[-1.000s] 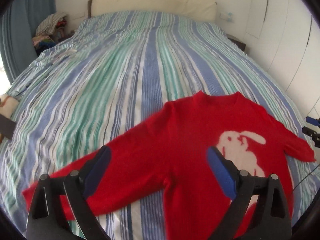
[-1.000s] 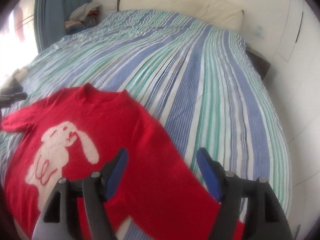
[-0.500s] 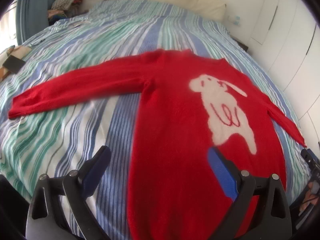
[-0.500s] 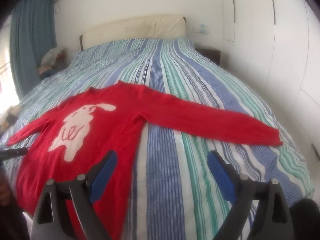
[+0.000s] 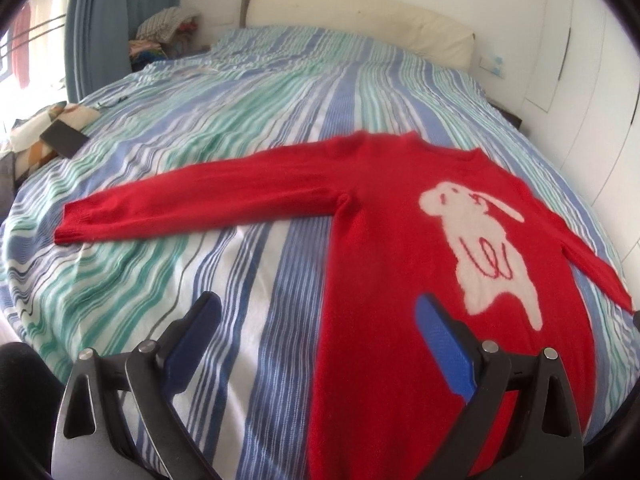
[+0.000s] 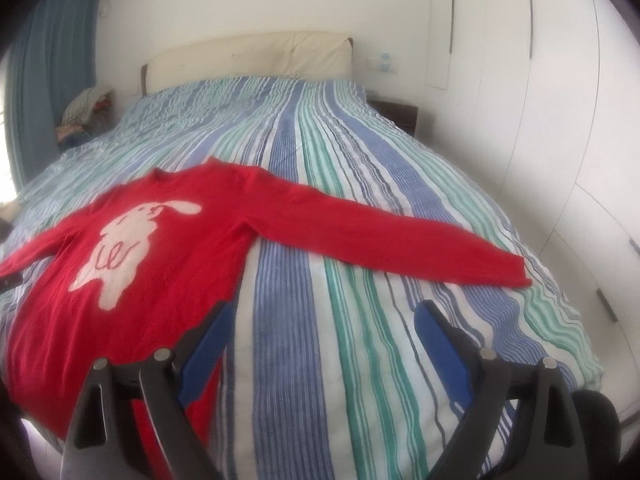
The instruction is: Fold small clothes
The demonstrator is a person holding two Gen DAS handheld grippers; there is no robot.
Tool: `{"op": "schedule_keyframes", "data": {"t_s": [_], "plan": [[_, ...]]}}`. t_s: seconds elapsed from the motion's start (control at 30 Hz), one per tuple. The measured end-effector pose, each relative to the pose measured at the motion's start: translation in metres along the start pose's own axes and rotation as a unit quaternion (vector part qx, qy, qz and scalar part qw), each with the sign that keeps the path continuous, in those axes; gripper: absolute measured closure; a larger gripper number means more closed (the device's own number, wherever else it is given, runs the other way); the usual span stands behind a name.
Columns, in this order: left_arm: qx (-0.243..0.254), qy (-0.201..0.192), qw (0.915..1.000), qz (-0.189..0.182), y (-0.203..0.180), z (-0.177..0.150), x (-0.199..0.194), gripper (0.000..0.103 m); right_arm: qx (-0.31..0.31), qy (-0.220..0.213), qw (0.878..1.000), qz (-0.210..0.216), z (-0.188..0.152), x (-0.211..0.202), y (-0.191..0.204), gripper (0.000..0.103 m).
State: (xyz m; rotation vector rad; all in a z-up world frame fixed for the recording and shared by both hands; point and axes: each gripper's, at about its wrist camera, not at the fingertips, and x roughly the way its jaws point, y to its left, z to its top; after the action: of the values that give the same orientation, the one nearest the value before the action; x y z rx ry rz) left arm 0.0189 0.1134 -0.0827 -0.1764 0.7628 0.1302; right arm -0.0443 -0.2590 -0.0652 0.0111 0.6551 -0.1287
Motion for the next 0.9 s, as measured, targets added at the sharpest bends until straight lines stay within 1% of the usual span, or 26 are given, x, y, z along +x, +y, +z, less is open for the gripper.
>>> {"op": "schedule_keyframes", "data": {"t_s": [0.07, 0.13, 0.23, 0.3, 0.37, 0.47, 0.73, 0.83, 0.9], "plan": [[0.002, 0.000, 1.0000, 0.007, 0.000, 0.000, 0.004, 0.005, 0.006, 0.001, 1.000, -0.003, 0.001, 0.003, -0.002, 0.013], [0.002, 0.006, 0.9999, 0.012, 0.001, -0.001, 0.010, 0.005, -0.001, 0.001, 1.000, -0.007, 0.002, 0.007, 0.000, 0.013], [-0.018, 0.013, 0.9997, 0.012, 0.005, 0.000, 0.016, 0.005, -0.013, -0.006, 1.000, -0.007, 0.003, 0.011, 0.007, 0.013], [-0.029, 0.012, 0.9993, 0.018, 0.007, 0.001, 0.017, 0.005, -0.021, -0.005, 1.000, -0.002, 0.003, 0.014, 0.011, 0.013], [-0.035, 0.012, 0.9990, 0.024, 0.010, 0.000, 0.016, 0.005, -0.030, -0.006, 1.000, 0.001, 0.002, 0.014, 0.015, 0.013], [-0.039, 0.008, 0.9990, 0.022, 0.014, 0.000, 0.012, 0.005, -0.038, -0.010, 0.999, 0.001, 0.001, 0.012, 0.018, 0.013], [-0.027, -0.010, 0.9995, 0.014, 0.008, 0.004, 0.004, 0.005, -0.050, -0.003, 0.999, 0.007, -0.003, 0.017, 0.025, 0.013], [-0.010, -0.006, 0.9999, 0.005, 0.004, 0.002, 0.004, 0.005, -0.052, -0.007, 0.999, 0.006, -0.003, 0.015, 0.025, 0.013], [-0.003, 0.006, 1.0000, 0.001, 0.002, 0.001, 0.007, 0.005, -0.050, -0.009, 0.999, 0.005, -0.002, 0.014, 0.025, 0.013]]}}
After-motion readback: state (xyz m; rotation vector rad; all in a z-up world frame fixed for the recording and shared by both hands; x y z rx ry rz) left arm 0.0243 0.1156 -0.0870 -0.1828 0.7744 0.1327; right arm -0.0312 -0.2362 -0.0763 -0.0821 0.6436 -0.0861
